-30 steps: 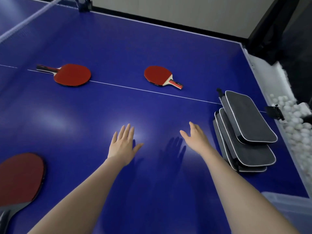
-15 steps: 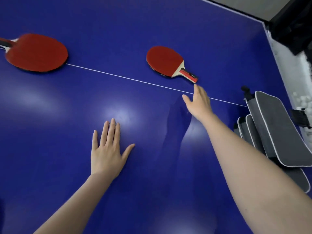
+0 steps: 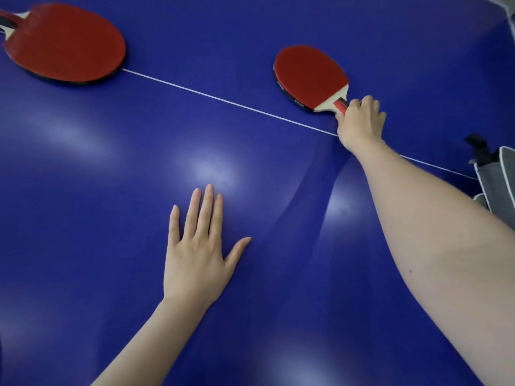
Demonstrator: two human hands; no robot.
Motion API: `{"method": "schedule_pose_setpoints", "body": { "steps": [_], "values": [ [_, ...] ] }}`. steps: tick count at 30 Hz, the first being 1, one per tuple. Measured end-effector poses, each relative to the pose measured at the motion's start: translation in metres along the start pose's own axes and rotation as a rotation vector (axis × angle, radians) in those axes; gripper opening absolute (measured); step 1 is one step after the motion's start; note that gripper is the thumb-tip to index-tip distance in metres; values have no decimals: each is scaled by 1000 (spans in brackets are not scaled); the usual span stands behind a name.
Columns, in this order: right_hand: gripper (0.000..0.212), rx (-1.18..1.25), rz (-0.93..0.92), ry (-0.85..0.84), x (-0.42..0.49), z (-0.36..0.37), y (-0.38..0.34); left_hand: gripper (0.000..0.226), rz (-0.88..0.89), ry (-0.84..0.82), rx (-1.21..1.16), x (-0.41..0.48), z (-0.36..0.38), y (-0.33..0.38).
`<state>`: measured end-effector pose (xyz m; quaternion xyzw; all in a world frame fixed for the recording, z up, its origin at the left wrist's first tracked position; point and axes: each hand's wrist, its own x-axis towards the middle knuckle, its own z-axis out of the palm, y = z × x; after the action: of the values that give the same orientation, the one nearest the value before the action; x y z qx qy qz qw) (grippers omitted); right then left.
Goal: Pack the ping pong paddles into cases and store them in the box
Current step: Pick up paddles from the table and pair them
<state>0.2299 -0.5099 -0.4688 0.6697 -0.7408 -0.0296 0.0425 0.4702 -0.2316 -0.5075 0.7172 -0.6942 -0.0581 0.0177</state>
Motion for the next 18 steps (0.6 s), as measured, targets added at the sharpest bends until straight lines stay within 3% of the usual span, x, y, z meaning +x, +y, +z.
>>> {"method": "schedule_pose_setpoints", "body": {
  "steps": [7, 12, 18],
  "values": [
    [44, 199, -14, 28, -52, -18, -7, 81, -5, -39, -27, 2, 0, 0],
    [42, 519, 53, -20, -118, -45, -13, 83, -21, -130, -23, 6, -9, -2],
    [32, 795, 137, 43, -228, -67, -23, 75, 53, -177, -112, -14, -39, -16]
  ]
}}
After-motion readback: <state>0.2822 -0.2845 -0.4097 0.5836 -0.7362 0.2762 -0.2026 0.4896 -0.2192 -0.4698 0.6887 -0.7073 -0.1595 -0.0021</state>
